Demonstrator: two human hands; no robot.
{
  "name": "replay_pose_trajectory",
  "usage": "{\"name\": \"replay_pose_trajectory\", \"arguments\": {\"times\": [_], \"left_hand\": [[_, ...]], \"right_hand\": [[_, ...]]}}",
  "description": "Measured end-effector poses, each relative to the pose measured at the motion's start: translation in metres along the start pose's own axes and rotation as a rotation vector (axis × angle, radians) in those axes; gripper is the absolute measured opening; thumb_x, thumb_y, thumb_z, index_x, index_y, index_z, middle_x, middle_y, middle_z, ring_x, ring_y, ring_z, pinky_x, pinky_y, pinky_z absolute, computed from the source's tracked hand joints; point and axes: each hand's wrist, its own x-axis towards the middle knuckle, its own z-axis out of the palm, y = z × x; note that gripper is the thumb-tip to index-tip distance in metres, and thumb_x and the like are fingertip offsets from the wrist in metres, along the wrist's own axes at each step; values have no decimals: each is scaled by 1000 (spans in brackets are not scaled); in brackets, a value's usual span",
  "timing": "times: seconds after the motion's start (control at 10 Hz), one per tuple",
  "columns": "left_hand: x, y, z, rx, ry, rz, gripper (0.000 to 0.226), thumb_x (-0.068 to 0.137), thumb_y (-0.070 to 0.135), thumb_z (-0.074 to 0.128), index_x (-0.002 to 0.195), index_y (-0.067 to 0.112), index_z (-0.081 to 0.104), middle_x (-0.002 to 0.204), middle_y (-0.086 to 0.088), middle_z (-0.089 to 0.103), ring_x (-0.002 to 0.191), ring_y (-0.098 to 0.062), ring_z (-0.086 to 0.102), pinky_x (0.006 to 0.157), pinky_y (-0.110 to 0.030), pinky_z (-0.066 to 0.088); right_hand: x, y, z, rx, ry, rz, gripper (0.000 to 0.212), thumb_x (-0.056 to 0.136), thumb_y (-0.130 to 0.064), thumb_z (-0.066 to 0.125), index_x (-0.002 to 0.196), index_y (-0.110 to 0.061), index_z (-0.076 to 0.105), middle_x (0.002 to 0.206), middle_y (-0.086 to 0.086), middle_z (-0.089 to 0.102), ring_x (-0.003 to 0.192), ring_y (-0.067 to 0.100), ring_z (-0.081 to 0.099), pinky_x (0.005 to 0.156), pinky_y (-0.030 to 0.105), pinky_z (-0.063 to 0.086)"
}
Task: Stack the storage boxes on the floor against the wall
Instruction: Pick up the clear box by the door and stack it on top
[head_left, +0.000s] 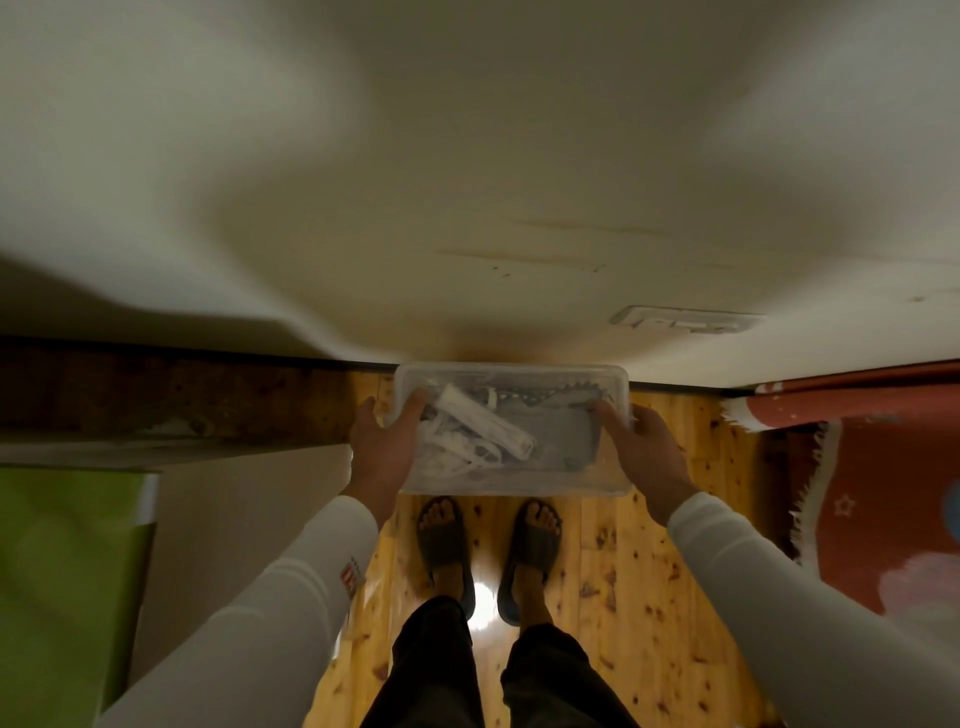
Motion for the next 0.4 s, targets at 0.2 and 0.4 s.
{"name": "replay_pose_trajectory", "arguments": {"times": [0.2,0.4], "left_hand": [[-8,0,-4,74,57,149,101,70,76,59,152,26,29,158,-5,30,141,-30,35,110,-54,37],[-18,-5,-6,334,146,515,84,83,67,55,151,23,30,158,-2,31,144,-20,28,114,-36,26]], "right_hand": [[-8,-4,-3,20,3,-26,62,81,-69,54,120,-21,61,108,2,68,94,24,64,80,45,56],[-24,-18,-7,24,137,-95,62,87,-61,53,138,-26,49,135,0,55,117,24,54,92,45,49]]}}
